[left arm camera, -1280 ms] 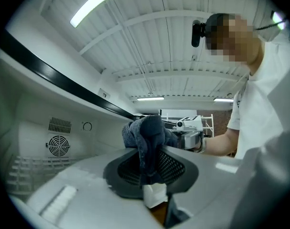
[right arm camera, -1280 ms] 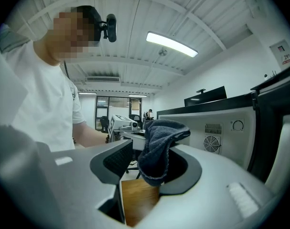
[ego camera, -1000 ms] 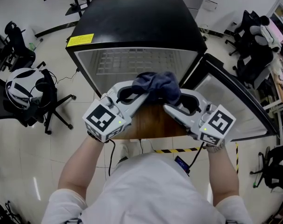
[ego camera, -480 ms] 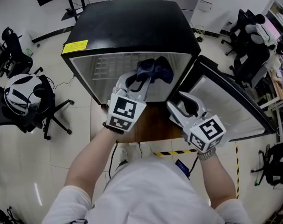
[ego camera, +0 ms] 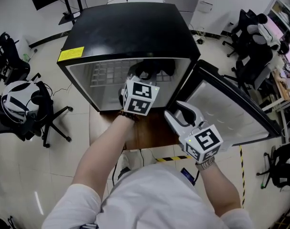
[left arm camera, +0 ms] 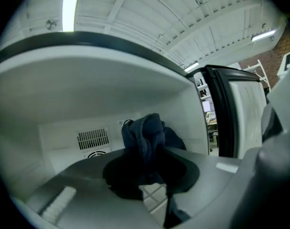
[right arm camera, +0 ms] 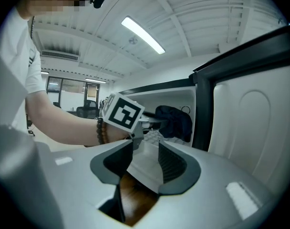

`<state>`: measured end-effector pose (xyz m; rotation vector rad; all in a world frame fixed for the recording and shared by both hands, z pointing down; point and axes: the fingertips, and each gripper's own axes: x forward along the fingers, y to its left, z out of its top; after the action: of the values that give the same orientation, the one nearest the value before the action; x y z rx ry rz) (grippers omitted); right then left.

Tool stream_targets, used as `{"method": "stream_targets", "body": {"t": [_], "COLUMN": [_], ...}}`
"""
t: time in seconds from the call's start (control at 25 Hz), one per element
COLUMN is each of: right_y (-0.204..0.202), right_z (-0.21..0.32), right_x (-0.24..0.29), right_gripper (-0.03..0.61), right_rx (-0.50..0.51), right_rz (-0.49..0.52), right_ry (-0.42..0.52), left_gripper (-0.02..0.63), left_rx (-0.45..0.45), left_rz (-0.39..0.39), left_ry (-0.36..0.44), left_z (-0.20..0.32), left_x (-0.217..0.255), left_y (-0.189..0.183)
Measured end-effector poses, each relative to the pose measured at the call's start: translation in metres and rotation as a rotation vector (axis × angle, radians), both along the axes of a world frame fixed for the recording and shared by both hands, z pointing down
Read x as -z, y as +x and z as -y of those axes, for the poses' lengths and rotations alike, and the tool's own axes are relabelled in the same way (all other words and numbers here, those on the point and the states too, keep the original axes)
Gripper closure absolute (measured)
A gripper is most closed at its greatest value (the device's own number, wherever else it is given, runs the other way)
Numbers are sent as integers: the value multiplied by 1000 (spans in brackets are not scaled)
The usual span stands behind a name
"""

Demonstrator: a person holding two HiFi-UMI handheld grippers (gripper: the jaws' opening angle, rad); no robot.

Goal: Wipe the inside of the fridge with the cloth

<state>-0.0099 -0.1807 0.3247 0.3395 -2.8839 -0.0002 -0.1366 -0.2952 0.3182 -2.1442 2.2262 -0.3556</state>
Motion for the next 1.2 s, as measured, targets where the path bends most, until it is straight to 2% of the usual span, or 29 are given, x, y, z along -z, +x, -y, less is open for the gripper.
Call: {"method": "stream_targets", "body": {"t": [0.52, 0.8, 1.2], "right_y": [2, 7, 0], "right_z": [2, 3, 16], "right_x": [4, 1, 5], "right_gripper": [414, 416, 448], "right_rx": [-23, -21, -42], "right_rz": [7, 4, 4], "right_ry": [38, 36, 60], "left_gripper": [543, 543, 544], "left_rx": [78, 111, 78], "left_rz": [-94, -153, -143], "left_ry": [-46, -37, -24], "left_z": [63, 85, 100], "left_x": [-22, -24, -17], "left_y": [-16, -20, -18]}}
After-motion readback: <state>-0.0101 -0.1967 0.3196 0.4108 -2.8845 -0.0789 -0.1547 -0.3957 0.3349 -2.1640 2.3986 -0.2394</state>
